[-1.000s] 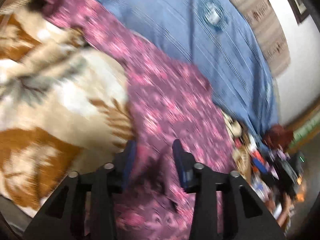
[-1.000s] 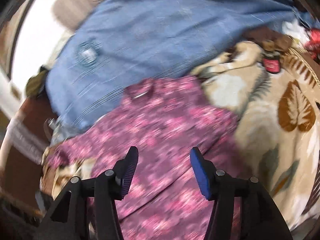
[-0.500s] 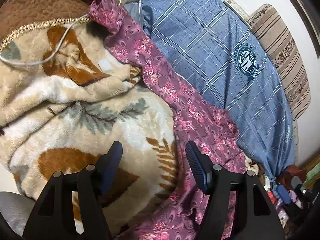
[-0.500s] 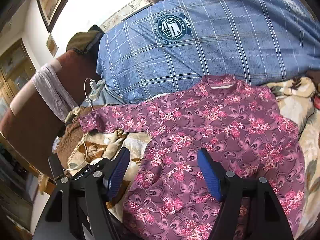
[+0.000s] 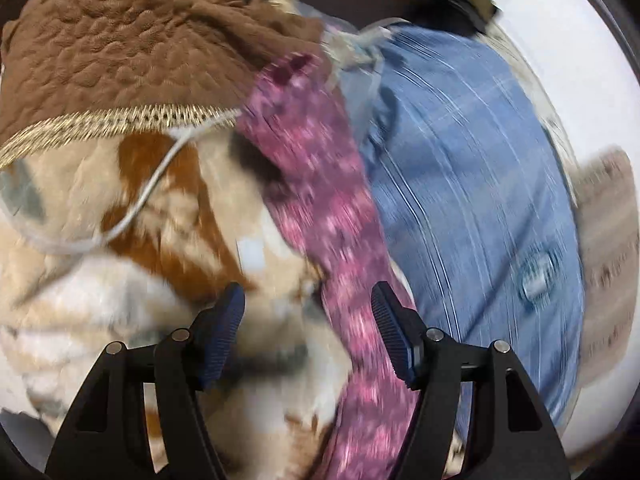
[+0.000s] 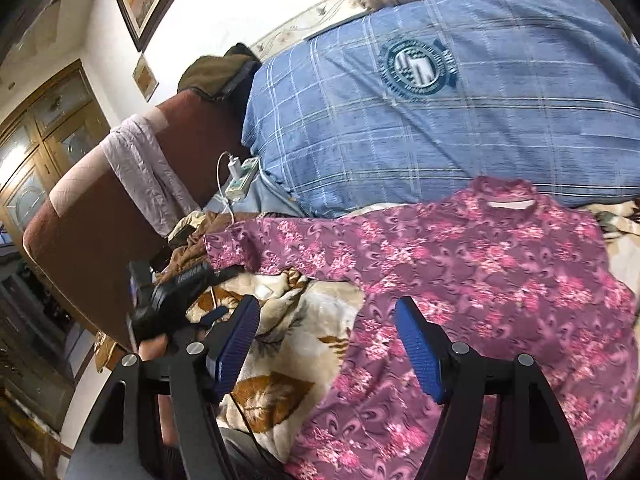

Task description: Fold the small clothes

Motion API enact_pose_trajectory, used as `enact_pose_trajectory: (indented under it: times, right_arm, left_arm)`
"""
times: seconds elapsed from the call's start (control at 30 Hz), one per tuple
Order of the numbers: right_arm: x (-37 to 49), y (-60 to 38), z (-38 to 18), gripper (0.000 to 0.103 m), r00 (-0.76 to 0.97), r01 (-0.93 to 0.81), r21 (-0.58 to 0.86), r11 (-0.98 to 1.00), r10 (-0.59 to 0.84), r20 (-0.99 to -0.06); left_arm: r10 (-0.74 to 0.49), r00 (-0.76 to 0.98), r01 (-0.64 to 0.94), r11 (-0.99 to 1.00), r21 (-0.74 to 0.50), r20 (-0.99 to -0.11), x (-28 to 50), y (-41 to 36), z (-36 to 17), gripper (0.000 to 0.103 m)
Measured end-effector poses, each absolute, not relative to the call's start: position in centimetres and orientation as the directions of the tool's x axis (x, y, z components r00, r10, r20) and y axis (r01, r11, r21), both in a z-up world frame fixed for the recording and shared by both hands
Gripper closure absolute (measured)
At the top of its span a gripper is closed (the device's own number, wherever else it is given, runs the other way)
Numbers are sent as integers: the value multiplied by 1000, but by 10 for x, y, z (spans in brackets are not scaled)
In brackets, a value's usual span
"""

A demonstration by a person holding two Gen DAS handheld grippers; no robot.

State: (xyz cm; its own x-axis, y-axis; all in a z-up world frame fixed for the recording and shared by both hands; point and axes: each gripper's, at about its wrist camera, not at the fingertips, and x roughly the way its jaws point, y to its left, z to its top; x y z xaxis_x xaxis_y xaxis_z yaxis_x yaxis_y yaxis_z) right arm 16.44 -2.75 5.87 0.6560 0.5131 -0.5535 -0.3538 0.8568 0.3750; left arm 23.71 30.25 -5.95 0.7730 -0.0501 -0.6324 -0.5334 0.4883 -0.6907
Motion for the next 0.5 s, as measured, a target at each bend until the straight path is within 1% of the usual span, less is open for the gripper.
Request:
enact_pose_trajectory:
  times: [0.13, 0.23, 0.33, 0.4, 0.43, 0.47, 0.5]
  right_arm:
    - [184, -17, 42, 32, 626, -375, 366, 852, 523, -578]
    - [199, -16, 25, 33, 606, -374, 366, 852, 523, -600]
    - [215, -14, 5, 37, 573, -360, 377, 853, 521, -632]
    - [221, -15, -3, 39, 565, -351, 379, 856, 517, -643]
    - [223, -16, -7, 39, 563, -347, 381, 857, 515, -646]
    - [225, -16, -10, 39, 561, -344, 384, 857, 516, -648]
    - [226, -17, -13, 40, 559, -339, 389, 857, 515, -650]
  left_arm:
    - [8, 774, -563, 469, -681, -634, 267, 337, -72, 38]
    - [-40, 778, -556, 420, -717, -626, 290, 355, -93, 38]
    - [-5, 775, -572, 419, -706, -631, 300, 364, -100, 40]
    - [-18, 797, -535, 443, -720, -603, 305, 365, -98, 60]
    - [-34, 801, -513, 476, -715, -597, 308, 362, -94, 83]
    - [-33, 796, -509, 504, -698, -604, 310, 360, -90, 90]
    - [-25, 797, -502, 528, -685, -604, 310, 355, -86, 90]
